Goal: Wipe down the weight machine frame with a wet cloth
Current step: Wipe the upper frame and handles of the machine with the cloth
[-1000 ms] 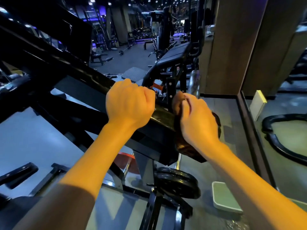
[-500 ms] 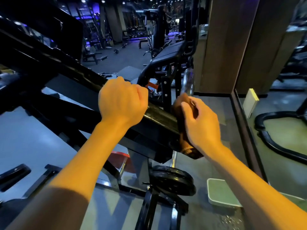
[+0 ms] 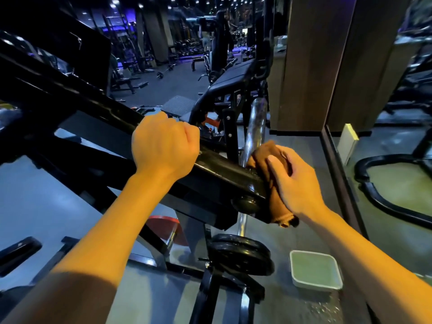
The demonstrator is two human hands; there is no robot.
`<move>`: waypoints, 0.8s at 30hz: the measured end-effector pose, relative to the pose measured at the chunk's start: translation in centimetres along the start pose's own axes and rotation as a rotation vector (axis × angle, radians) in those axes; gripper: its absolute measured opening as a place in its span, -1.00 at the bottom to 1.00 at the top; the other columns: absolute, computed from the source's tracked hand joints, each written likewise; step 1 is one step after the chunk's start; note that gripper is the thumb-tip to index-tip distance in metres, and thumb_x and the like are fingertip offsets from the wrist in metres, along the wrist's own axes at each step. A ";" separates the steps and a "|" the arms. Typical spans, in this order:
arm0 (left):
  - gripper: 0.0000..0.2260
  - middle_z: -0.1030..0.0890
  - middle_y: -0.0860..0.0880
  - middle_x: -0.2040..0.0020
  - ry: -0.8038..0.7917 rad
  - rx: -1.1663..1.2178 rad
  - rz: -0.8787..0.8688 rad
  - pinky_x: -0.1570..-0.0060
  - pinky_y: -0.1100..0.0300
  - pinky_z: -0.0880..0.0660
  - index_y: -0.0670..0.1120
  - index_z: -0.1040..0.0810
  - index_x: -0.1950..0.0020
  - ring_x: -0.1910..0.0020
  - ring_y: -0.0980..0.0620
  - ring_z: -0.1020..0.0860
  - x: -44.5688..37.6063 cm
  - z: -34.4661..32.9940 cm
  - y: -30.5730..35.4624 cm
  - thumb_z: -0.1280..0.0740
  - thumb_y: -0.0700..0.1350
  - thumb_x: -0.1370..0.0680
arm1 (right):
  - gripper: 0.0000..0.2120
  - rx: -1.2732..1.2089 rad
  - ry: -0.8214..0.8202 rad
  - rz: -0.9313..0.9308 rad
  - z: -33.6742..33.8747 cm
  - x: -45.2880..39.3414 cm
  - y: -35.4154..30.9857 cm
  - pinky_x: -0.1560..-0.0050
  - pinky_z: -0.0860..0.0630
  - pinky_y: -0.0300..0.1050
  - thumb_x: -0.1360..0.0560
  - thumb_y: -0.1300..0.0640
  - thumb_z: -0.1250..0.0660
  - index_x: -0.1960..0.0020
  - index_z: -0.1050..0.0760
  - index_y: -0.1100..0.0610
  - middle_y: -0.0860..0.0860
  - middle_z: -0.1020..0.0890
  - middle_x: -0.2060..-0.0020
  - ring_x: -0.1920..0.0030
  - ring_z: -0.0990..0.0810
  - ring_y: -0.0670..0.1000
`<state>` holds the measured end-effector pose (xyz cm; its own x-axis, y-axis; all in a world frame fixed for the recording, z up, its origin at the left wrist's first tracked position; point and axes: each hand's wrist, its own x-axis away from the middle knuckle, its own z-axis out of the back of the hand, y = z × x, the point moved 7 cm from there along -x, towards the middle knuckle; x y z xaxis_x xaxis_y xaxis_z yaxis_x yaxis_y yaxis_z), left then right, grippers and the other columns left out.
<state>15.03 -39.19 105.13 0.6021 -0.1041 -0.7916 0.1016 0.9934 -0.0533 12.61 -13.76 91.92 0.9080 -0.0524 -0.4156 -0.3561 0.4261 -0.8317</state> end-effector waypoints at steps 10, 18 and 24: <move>-0.57 -0.18 0.01 0.49 -0.072 -0.008 0.033 0.41 0.16 0.04 -0.04 -0.15 0.50 0.46 0.07 -0.10 0.0 0.0 -0.2 -0.04 -0.01 -0.58 | -0.66 -0.090 -0.109 0.226 -5.9 -2.3 -7.7 -0.17 -0.50 -0.21 -0.70 -0.12 -0.21 -0.42 -0.50 -0.07 -0.17 -0.64 -0.22 -0.18 -0.58 -0.17; -0.56 -0.15 0.00 0.50 -0.120 -0.012 0.061 0.41 0.14 0.04 -0.06 -0.12 0.47 0.46 0.05 -0.09 0.2 -0.5 -0.2 -0.12 -0.08 -0.60 | -0.69 -0.020 -0.079 0.115 -2.6 -0.8 -2.7 -0.11 -0.53 -0.11 -0.69 -0.12 -0.21 -0.38 -0.51 -0.09 -0.18 -0.64 -0.12 -0.10 -0.58 -0.11; -0.56 -0.15 0.00 0.50 -0.161 -0.054 0.021 0.42 0.12 0.06 -0.09 -0.19 0.47 0.46 0.04 -0.08 0.0 -0.3 0.1 -0.15 -0.12 -0.61 | -0.66 -0.111 -0.071 0.158 -6.9 -2.1 -8.8 -0.10 -0.53 0.02 -0.65 -0.25 -0.17 -0.30 -0.53 -0.14 -0.21 -0.65 -0.06 -0.07 -0.57 -0.05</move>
<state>14.80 -39.11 104.91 0.7235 -0.0849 -0.6850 0.0471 0.9962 -0.0737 12.35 -23.68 97.58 0.8507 0.0723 -0.5206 -0.5140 0.3212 -0.7954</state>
